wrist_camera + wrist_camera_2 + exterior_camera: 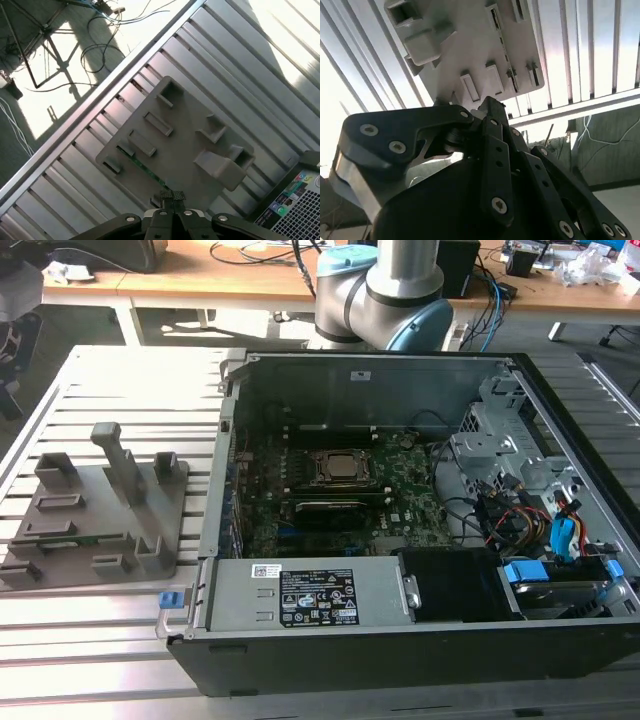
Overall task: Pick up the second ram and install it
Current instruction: 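Pick up the second ram and move it above second insertion slot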
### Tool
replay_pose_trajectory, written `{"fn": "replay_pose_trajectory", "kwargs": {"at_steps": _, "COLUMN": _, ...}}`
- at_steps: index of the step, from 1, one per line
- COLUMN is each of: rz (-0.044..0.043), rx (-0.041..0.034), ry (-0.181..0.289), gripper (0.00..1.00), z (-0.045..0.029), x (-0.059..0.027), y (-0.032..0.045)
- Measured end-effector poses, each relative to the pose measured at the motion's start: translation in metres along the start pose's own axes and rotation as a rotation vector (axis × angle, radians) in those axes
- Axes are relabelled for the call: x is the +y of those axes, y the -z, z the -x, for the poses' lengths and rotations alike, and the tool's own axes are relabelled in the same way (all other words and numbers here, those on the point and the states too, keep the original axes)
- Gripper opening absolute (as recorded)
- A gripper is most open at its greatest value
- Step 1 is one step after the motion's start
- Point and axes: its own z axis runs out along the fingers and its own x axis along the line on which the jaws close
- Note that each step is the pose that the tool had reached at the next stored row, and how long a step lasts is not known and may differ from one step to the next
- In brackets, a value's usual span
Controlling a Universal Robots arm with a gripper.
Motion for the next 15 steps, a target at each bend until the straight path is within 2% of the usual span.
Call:
{"fn": "replay_pose_trajectory", "kwargs": {"at_steps": 8, "rz": 0.0006, "rx": 0.0029, "ry": 0.144, "gripper": 0.11, "z": 0.0, "x": 0.0, "y": 0.0}}
{"fn": "replay_pose_trajectory", "kwargs": {"at_steps": 9, "rz": 0.0008, "rx": 0.0039, "ry": 0.189, "gripper": 0.11, "z": 0.0, "x": 0.0, "y": 0.0}}
{"fn": "replay_pose_trajectory", "kwargs": {"at_steps": 15, "rz": 0.0013, "rx": 0.0059, "ry": 0.288, "gripper": 0.11, "z": 0.0001, "x": 0.0, "y": 0.0}}
